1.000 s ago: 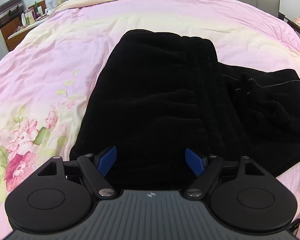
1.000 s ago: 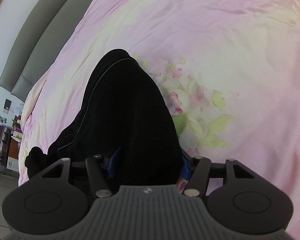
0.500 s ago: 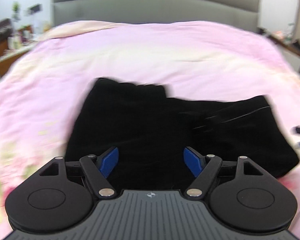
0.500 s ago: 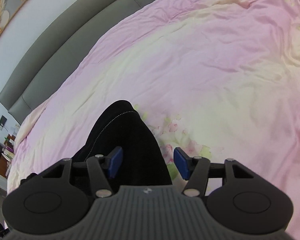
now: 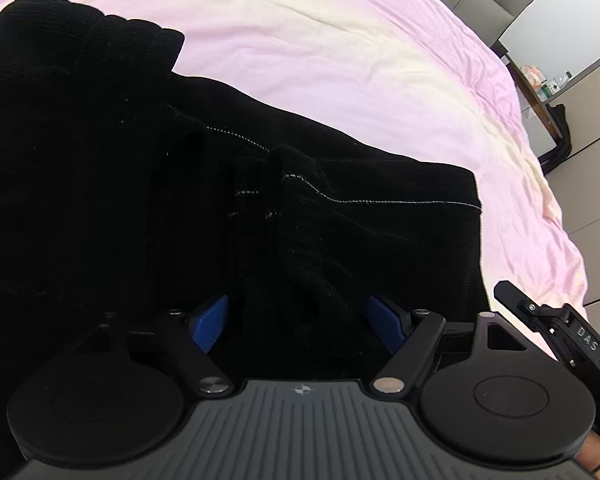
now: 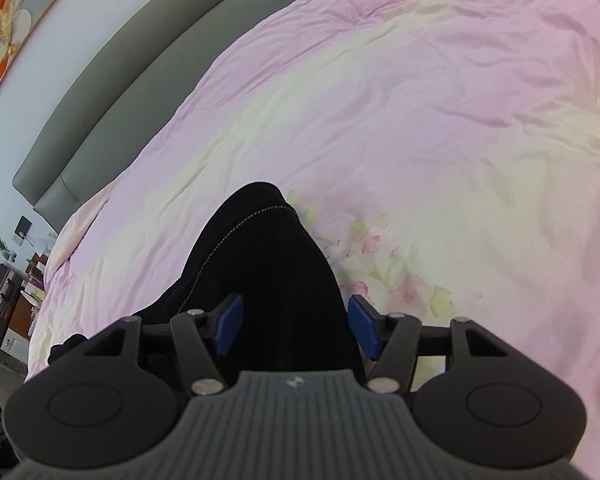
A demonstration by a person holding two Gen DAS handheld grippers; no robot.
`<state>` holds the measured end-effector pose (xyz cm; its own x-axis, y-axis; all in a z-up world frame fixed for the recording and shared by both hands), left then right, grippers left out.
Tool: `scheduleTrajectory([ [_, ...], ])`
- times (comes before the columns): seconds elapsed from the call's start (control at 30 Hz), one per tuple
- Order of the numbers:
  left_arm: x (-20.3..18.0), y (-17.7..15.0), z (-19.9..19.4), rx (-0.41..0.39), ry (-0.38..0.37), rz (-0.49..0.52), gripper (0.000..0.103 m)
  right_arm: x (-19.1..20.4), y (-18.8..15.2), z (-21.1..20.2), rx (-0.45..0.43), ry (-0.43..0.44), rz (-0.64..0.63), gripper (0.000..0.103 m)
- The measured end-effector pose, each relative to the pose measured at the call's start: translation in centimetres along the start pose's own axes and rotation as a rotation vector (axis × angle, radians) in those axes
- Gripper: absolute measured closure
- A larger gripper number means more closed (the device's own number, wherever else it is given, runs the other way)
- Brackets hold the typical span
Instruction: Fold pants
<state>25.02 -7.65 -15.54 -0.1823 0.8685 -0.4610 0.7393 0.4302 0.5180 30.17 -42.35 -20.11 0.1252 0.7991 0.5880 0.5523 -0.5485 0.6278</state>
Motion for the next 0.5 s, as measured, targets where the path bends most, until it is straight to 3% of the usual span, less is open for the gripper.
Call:
scheduleTrajectory([
  [0.03,0.1,0.0,0.1,0.000,0.004,-0.002,0.018,-0.2,-0.1,0.2,0.009,0.004,0.016,0.047],
  [0.1,0.1,-0.1,-0.1,0.000,0.008,-0.002,0.043,-0.6,-0.1,0.4,0.015,0.008,0.042,0.046],
  [0.13,-0.2,-0.1,-0.3,-0.003,-0.029,-0.013,0.049,-0.7,0.0,0.4,0.014,0.010,0.054,0.046],
  [0.17,-0.5,-0.1,-0.6,-0.003,-0.089,-0.040,0.064,-0.8,0.0,0.4,0.012,0.013,0.069,0.046],
  [0.2,-0.9,0.1,-0.9,0.000,-0.173,-0.084,0.070,-1.0,0.1,0.4,0.010,0.013,0.082,0.046],
  [0.33,-2.6,1.9,-3.7,-0.082,-0.499,-0.204,0.073,-1.8,0.8,0.0,-0.010,0.028,0.151,0.046],
  [0.37,-2.7,2.1,-4.1,-0.104,-0.531,-0.211,0.073,-2.1,0.9,-0.1,-0.013,0.032,0.171,0.046],
  [0.4,-2.5,2.0,-3.8,-0.105,-0.486,-0.189,0.073,-2.3,1.0,-0.1,-0.014,0.034,0.189,0.046],
  [0.5,-0.6,0.0,0.0,0.029,-0.181,-0.075,0.072,-2.8,1.0,0.1,-0.004,0.028,0.222,0.046],
])
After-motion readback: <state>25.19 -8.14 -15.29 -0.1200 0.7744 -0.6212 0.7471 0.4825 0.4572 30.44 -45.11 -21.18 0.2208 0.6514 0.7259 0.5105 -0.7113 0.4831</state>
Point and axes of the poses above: each gripper's, at about its wrist camera, not at the fingertips, and z roughly the way its jaws point, x to its left, y to its top, the point moved 7 cm from there along z, roughly the way its jaws point, and after that the axes turned 12 degrees about -x, right-handed, at the moved point
